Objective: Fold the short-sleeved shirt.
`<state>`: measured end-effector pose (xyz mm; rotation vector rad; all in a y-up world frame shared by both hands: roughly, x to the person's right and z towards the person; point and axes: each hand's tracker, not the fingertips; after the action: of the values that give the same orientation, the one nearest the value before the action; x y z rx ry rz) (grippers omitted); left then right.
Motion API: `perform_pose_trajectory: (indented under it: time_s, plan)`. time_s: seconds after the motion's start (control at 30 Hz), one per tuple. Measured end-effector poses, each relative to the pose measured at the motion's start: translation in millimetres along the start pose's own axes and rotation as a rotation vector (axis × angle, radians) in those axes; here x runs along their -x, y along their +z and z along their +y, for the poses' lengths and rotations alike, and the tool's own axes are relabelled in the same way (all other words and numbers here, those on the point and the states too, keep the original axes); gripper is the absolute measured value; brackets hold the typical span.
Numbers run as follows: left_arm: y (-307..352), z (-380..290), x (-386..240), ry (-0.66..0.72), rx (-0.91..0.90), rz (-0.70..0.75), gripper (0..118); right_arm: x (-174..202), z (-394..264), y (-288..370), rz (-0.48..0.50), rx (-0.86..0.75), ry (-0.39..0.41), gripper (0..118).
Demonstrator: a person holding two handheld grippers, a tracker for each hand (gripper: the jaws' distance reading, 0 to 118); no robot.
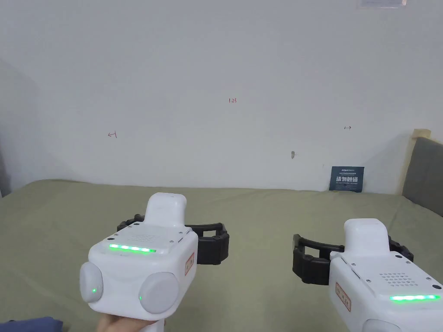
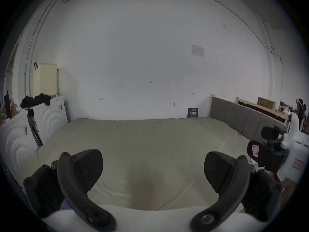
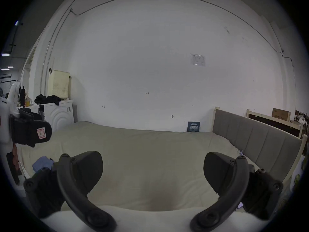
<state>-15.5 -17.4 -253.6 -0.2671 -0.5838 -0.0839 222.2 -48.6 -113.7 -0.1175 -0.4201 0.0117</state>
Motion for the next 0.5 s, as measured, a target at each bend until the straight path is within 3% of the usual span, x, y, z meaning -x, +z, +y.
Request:
perform_pose_trajectory:
  time_s: [0.07, 0.17, 0.5]
  plan:
    - [1.9, -2.3, -3.2, -0.041, -0.055, -0.009, 118, 0.6, 0.8, 0.5, 0.003, -0.001, -0.006, 118]
    - [-0.3, -3.8, -7.1, -0.009, -0.039, 0.108, 118, 0.8, 2.5, 2.2, 0.006, -0.001, -0.007, 118]
    - [-0.9, -3.4, -0.8, -0.029, -0.036, 0.076, 118, -5.0, 6.5, 1.5, -0.005, 0.002, -0.006, 118]
